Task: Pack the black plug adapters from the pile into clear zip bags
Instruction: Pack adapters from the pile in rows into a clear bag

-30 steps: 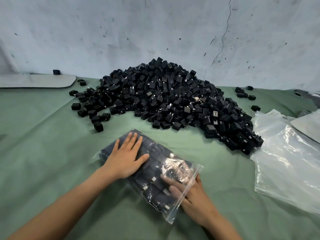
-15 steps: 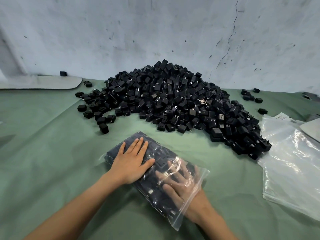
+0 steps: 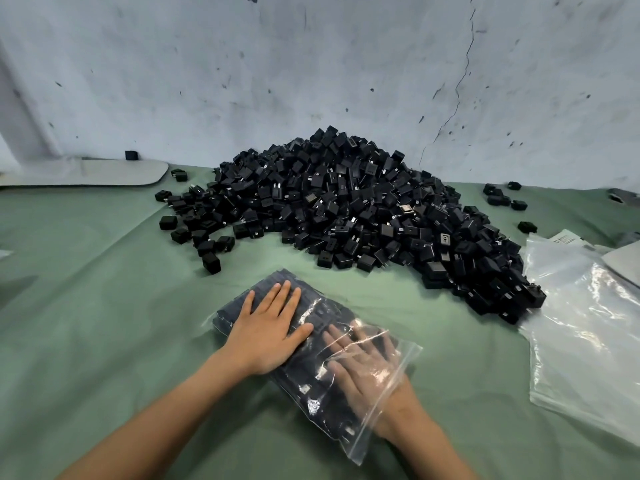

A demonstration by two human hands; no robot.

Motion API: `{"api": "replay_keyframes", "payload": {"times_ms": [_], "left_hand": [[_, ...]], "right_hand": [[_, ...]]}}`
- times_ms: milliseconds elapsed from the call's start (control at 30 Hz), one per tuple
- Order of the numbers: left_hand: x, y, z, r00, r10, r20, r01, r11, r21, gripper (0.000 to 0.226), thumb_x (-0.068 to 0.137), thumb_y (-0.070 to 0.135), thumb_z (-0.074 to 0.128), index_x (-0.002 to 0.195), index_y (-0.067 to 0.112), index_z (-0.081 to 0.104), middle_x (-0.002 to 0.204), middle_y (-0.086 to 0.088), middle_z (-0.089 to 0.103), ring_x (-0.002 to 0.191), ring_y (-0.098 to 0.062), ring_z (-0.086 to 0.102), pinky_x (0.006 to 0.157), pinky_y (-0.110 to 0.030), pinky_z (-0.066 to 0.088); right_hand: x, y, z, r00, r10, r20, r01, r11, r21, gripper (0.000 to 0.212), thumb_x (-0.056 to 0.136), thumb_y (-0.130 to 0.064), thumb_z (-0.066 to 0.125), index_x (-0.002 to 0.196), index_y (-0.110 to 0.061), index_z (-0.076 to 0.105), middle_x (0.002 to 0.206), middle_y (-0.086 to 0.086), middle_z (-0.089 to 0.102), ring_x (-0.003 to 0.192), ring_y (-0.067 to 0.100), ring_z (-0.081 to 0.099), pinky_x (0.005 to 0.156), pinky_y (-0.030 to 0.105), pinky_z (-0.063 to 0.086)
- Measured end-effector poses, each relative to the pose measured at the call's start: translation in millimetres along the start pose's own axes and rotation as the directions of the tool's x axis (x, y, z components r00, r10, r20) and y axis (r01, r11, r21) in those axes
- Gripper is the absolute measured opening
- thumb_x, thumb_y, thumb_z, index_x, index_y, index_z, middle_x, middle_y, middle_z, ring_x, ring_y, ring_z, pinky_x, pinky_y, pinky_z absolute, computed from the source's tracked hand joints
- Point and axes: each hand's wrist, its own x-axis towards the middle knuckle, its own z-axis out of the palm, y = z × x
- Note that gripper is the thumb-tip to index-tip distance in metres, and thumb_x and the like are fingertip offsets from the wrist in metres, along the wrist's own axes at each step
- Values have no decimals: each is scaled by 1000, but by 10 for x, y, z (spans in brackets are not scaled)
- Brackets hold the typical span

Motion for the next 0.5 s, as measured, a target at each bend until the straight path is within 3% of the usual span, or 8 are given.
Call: {"api": "replay_keyframes", "payload": {"times_ms": [100,200,267,400,433,467,500], "left_hand": [[1,13,-44,1000,12,22,-11,1000,-10,70,96,63,10,151,30,-17,157,8,-24,144,-11,-24,116,-46,-16],[80,147,-118,990,136,-41,-134,990,46,65,96,62,8,152,34,-9,157,16,-20,143,-11,-26,114,-48,-20],[175,258,-194,977,212,-13,-211,976,53,60,98,60,7,153,38,3,160,18,-8,145,-9,-18,113,-49,-22],[286,289,-279,988,143,65,-149,985,90,57,97,61,4,150,45,19,161,14,10,149,-14,-1,113,-57,-17],[289,299,-278,990,126,70,-132,986,97,59,97,62,4,150,44,21,161,12,11,149,-16,0,114,-58,-16],[279,321,-281,991,114,73,-121,988,93,60,97,62,5,150,41,24,161,11,12,149,-17,1,114,-58,-15],[288,381,-293,990,123,62,-128,989,74,61,97,62,9,150,37,27,161,9,13,149,-17,2,115,-57,-14]], "right_hand": [[22,-21,-73,1000,-8,13,8,1000,1,84,72,-68,-27,148,-39,-4,151,-23,-14,137,15,-29,105,43,-28],[7,-32,-148,1000,-8,-14,8,1000,-15,65,91,-60,-6,151,-37,3,152,-23,-11,139,11,-26,110,39,-25],[-56,-25,-169,998,-10,-56,9,1000,-18,56,98,-54,7,151,-36,4,152,-22,-13,142,9,-23,112,38,-24],[-431,122,-118,994,-20,-104,31,994,108,51,97,-57,9,146,-45,1,151,-23,-18,140,3,-26,113,33,-23],[-556,179,-90,981,33,-193,11,974,224,50,99,-55,19,147,-43,17,155,-21,-3,145,5,-13,116,29,-14],[-661,202,-68,936,150,-320,-11,918,396,42,99,-44,37,140,-35,43,155,-14,22,146,8,11,118,25,3],[-733,232,-59,847,335,-413,-42,816,576,27,96,-27,53,121,-26,65,143,-6,47,136,14,38,112,20,24]]}}
